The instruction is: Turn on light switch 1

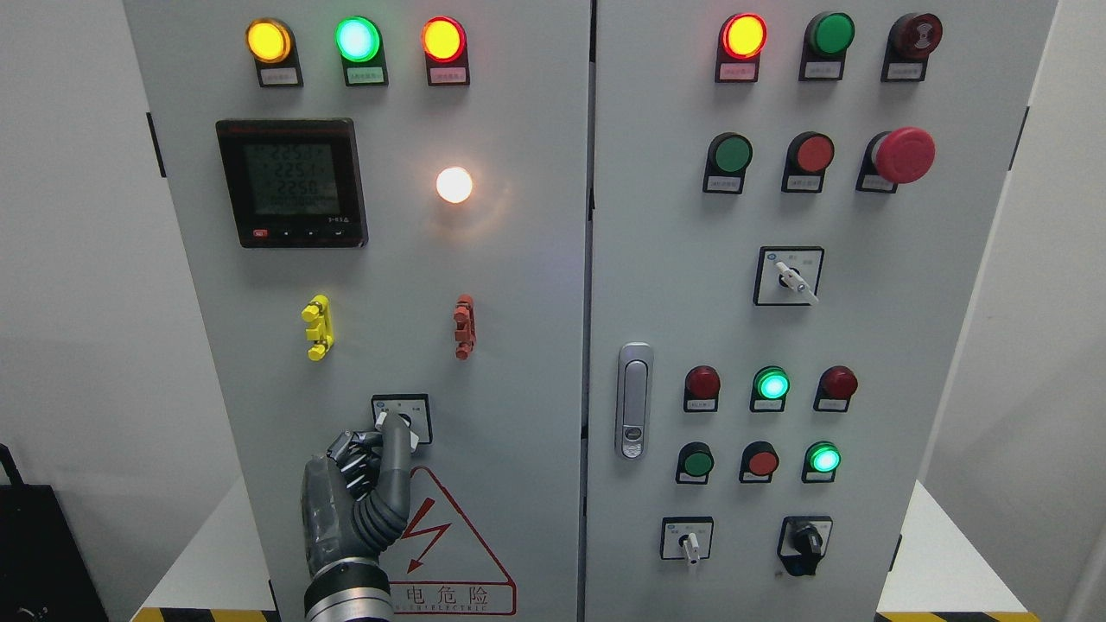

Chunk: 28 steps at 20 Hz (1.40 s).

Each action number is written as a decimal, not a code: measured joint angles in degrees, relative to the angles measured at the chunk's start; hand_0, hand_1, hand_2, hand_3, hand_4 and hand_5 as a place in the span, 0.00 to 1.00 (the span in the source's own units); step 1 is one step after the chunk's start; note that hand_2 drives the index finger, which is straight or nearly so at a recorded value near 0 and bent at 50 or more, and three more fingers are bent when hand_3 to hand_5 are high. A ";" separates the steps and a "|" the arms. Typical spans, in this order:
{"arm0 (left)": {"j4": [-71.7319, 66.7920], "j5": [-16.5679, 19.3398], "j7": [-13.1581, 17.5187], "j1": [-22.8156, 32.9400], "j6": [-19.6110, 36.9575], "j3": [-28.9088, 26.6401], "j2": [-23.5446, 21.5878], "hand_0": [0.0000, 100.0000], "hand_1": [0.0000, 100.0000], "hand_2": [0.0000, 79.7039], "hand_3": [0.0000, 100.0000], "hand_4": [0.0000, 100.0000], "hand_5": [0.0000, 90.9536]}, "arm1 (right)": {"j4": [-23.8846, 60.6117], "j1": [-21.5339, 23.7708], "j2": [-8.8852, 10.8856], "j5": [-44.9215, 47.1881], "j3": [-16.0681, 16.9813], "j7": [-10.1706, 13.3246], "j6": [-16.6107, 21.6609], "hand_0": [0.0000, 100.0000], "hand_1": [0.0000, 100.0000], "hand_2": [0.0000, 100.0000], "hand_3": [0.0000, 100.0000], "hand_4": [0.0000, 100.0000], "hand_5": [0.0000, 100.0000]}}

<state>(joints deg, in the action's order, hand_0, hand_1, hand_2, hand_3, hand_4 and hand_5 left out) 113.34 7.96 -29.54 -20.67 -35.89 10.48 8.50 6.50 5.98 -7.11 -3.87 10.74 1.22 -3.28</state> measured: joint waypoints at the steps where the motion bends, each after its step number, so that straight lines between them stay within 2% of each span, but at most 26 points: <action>1: 0.00 -0.02 0.00 0.00 0.01 0.00 0.00 0.58 0.38 0.76 1.00 0.99 0.94 | 0.00 0.00 0.00 0.00 0.00 0.00 0.00 0.00 0.00 0.00 0.00 0.00 0.00; 6: -0.03 -0.08 -0.05 -0.03 0.01 0.00 0.00 0.55 0.39 0.76 1.00 0.99 0.94 | 0.00 0.00 0.00 0.00 0.00 0.00 -0.03 0.00 0.00 0.00 0.00 0.00 0.00; 19: -0.11 -0.14 -0.51 -0.16 -0.01 -0.03 0.00 0.40 0.42 0.76 1.00 0.99 0.94 | 0.00 0.00 0.00 0.00 0.00 0.00 -0.03 0.00 0.00 0.00 0.00 0.00 0.00; 28: -0.13 -0.14 -0.13 -0.20 -0.10 -0.02 0.00 0.29 0.37 0.76 1.00 0.99 0.94 | 0.00 0.00 0.00 0.00 0.00 0.00 0.00 0.00 0.00 0.00 0.00 0.00 0.00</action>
<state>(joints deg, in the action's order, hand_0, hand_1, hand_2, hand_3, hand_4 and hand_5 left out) 113.21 7.82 -29.67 -20.87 -35.99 10.46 8.50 6.51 5.98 -7.11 -3.87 10.74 1.22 -3.28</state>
